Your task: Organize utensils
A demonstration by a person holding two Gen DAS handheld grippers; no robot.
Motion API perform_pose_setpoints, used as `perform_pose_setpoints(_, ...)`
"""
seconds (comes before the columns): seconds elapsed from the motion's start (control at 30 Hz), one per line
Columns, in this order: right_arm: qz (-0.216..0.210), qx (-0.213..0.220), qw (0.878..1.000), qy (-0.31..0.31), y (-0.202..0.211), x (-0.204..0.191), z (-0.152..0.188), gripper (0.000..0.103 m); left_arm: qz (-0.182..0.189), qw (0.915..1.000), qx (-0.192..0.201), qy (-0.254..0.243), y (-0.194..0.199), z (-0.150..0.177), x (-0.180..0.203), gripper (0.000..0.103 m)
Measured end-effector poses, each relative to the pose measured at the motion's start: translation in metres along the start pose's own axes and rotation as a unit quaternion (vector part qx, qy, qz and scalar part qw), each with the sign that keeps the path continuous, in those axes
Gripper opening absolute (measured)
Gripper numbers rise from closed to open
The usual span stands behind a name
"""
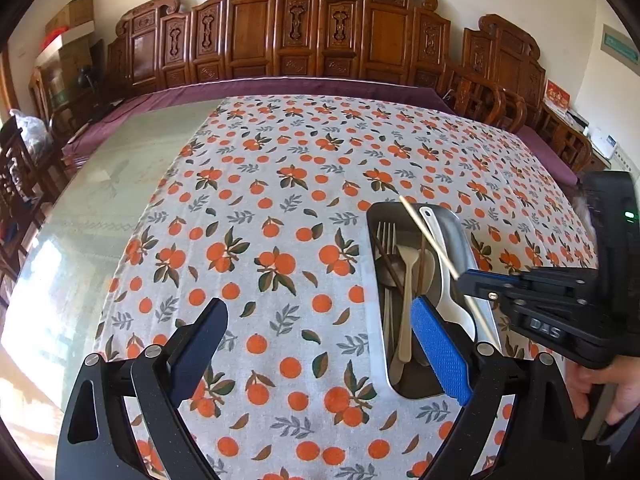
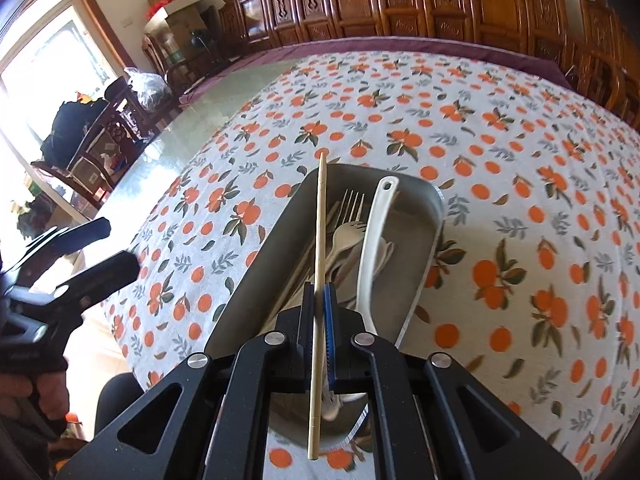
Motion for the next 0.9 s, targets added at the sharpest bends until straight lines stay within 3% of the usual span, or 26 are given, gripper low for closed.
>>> perform_pose_setpoints(0.47,0.025,-0.014,1.0,0.001,-0.035,-0.002,-0.002,0.007,-0.002,1.0,-0.001,-0.002,0.001,0.002,-0.002,0.089)
perform_pose_setpoints(0.7,0.022,0.011,1.0,0.012,-0.018,-0.004,-0.004,0.008,-0.003,1.0,0.003,-0.003,0.006,0.001,0.002,0.089)
perform_pose_setpoints(0.9,0.022,0.048,0.998,0.023,0.024,-0.005,0.0,0.008,-0.006,0.9998,0.015,-0.009,0.021,-0.004,0.013,0.089)
Point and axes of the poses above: each gripper's, at about its wrist camera, not at the fingertips, and y roughly against the way its jaws point, x to its right, z to its underside, the point moved 8 cm from there along -y, roughly the way its jaws point, and after that the axes turned 10 degrees about -y, right-handed, at the moved point
